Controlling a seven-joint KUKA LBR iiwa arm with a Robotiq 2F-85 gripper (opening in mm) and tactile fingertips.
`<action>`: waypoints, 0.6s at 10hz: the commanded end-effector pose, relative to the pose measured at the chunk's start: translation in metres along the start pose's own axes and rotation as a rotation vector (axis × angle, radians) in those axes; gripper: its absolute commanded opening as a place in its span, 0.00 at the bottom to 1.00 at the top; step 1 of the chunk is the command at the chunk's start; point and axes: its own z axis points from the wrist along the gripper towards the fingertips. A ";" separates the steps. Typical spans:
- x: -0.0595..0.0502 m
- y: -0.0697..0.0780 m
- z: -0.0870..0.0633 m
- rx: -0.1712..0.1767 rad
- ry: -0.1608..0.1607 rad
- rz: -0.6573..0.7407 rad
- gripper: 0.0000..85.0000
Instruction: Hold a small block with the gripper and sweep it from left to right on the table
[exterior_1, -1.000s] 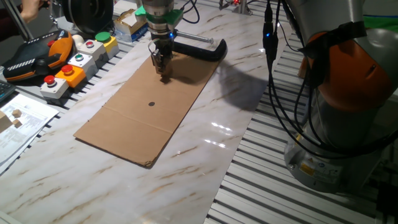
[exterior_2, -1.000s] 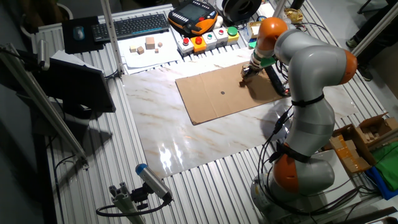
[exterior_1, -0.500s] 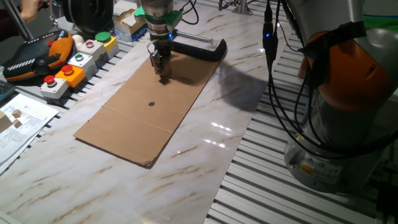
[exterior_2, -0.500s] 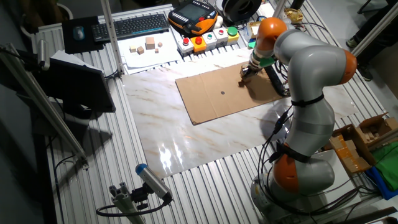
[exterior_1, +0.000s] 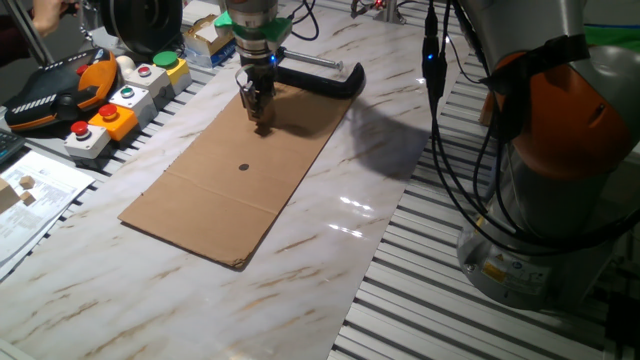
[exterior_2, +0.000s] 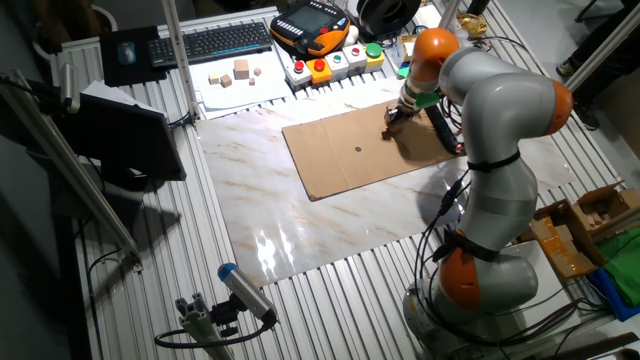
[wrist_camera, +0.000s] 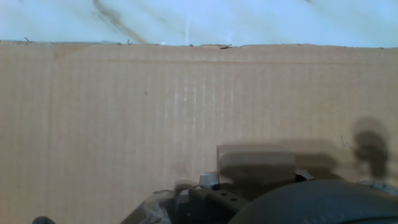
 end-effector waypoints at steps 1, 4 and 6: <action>0.000 0.001 0.000 -0.002 0.002 0.002 0.01; -0.001 0.006 -0.001 -0.001 0.005 0.005 0.01; -0.002 0.009 0.000 -0.006 0.006 0.005 0.01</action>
